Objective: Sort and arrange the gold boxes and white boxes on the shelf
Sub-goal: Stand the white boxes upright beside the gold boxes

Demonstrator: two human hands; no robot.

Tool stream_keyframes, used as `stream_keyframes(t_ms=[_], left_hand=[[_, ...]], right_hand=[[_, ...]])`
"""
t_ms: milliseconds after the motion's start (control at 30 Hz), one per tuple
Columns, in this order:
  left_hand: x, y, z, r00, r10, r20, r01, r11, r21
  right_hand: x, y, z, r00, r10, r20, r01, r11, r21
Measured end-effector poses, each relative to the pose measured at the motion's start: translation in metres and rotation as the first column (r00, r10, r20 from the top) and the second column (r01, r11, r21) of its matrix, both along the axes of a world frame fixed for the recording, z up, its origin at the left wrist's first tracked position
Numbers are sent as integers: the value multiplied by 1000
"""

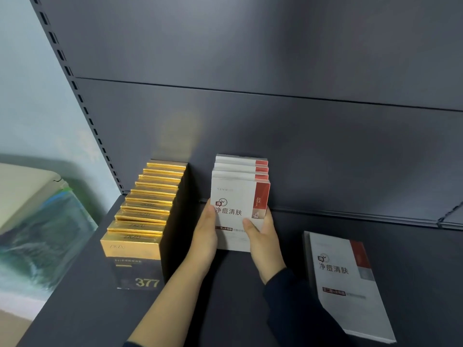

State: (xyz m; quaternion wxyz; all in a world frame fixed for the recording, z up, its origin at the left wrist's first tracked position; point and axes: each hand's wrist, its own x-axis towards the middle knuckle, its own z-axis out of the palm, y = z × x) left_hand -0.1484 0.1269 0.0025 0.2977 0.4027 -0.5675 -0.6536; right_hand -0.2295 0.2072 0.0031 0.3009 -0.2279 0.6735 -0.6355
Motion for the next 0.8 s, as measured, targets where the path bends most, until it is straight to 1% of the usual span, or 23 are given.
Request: stream_keyframes(t_ms=[33, 100, 167, 233, 267, 300, 333, 367, 400, 433, 467, 500, 533, 600, 633, 700, 800], left_hand=[[0, -1, -1, 1000, -9, 24, 10, 1000, -1], [1, 3, -3, 992, 0, 127, 6, 999, -45], [6, 19, -1, 978, 80, 195, -44, 982, -184], [15, 45, 6, 976, 142, 167, -71, 925, -373], [19, 58, 6, 983, 129, 128, -56, 884, -464], [21, 72, 7, 991, 71, 115, 3, 842, -540], [22, 85, 5, 991, -18, 133, 93, 804, -588], [21, 97, 4, 977, -128, 168, 204, 775, -598], [18, 107, 1, 950, -232, 209, 311, 759, -572], [13, 116, -2, 917, -317, 242, 398, 752, -525], [8, 125, -3, 887, -380, 263, 462, 755, -466], [2, 133, -4, 859, -427, 281, 510, 760, -403], [-4, 140, -4, 837, -466, 288, 545, 758, -357], [-14, 150, -4, 801, -531, 276, 598, 727, -336], [-18, 153, -5, 783, -550, 290, 621, 699, -354], [-24, 159, -11, 766, -553, 328, 643, 659, -390], [-28, 161, -27, 791, -516, 328, 611, 681, -403]], right_hand=[[1, 2, 4, 1000, -4, 5, 4, 1000, 14], [4, 9, 14, 1000, -17, 20, 16, 999, 50], [5, 25, 27, 998, -64, -22, 65, 995, 81], [-5, 48, 37, 989, -100, -105, 111, 988, 112], [-13, 61, 43, 984, -117, -138, 135, 982, 130], [-24, 74, 47, 978, -136, -160, 160, 975, 152], [-37, 89, 49, 968, -150, -199, 189, 963, 193], [-50, 104, 51, 950, -162, -268, 238, 930, 281], [-63, 119, 50, 925, -132, -356, 284, 864, 415], [-75, 135, 47, 907, -70, -415, 315, 766, 560], [-84, 151, 41, 910, -8, -414, 315, 661, 681], [-91, 166, 35, 936, 21, -350, 270, 594, 758], [-96, 179, 29, 966, 18, -257, 197, 588, 785], [-100, 200, 19, 993, 3, -120, 87, 664, 742], [-99, 208, 15, 996, 4, -94, 63, 712, 700], [-101, 218, 7, 995, -53, -87, 97, 763, 639], [-107, 234, 3, 977, -211, 29, 165, 836, 523]])
